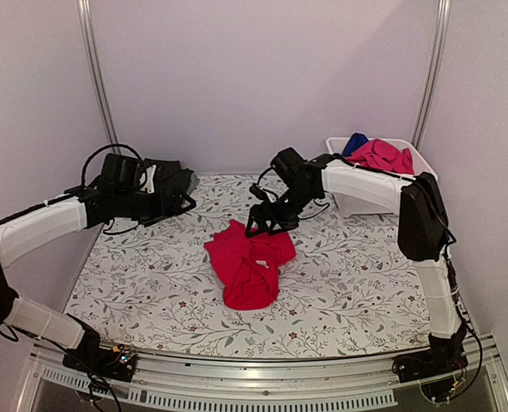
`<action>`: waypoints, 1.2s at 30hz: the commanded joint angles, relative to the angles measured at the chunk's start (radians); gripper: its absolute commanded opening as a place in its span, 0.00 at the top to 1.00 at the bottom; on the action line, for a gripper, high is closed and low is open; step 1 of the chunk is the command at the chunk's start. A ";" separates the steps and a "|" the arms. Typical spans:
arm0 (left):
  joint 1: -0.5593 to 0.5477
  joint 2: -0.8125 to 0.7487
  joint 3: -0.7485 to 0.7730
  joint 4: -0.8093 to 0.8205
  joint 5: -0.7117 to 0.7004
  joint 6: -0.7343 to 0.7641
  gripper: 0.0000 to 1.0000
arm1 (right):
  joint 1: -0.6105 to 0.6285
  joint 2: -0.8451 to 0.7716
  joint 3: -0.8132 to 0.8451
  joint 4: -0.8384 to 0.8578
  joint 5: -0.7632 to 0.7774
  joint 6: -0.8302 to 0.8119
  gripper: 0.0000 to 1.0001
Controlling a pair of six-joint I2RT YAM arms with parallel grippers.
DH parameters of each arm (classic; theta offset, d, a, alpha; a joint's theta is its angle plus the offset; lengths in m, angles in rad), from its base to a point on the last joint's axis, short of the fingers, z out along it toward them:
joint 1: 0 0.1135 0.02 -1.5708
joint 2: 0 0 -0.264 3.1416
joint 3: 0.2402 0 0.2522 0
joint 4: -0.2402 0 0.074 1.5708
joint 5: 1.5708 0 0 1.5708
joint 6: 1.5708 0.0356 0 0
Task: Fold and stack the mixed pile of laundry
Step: Place the crumpled T-shirt at the center of the board, then pick up the crumpled T-shirt from the center of the board.
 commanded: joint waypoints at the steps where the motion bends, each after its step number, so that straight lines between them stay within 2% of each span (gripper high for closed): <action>1: -0.114 0.036 -0.008 -0.017 -0.061 0.063 0.00 | -0.003 -0.177 -0.171 0.015 0.071 0.025 0.12; 4: -0.197 0.111 0.025 -0.026 -0.104 0.076 0.02 | 0.024 -0.220 -0.247 0.028 0.082 0.048 0.18; 9: -0.322 0.303 0.150 -0.084 -0.197 0.095 0.13 | 0.034 -0.247 -0.349 0.076 0.037 0.112 0.24; 14: -0.371 0.472 0.261 -0.152 -0.278 0.123 0.19 | 0.034 -0.266 -0.398 0.130 0.004 0.161 0.25; 18: -0.384 0.542 0.307 -0.209 -0.366 0.138 0.28 | 0.035 -0.256 -0.395 0.136 0.007 0.167 0.25; 20: -0.380 0.545 0.303 -0.225 -0.406 0.135 0.35 | 0.035 -0.253 -0.394 0.139 0.007 0.171 0.25; 23: -0.364 0.513 0.277 -0.239 -0.448 0.112 0.53 | 0.039 -0.247 -0.383 0.134 0.012 0.169 0.27; 27: -0.321 0.424 0.193 -0.187 -0.391 0.072 0.69 | 0.057 -0.231 -0.352 0.107 0.033 0.150 0.28; 31: -0.282 0.331 0.073 -0.126 -0.326 0.021 1.00 | 0.093 -0.196 -0.297 0.072 0.064 0.122 0.27; 36: -0.241 0.225 -0.050 -0.073 -0.266 -0.027 1.00 | 0.135 -0.124 -0.183 0.033 0.122 0.108 0.22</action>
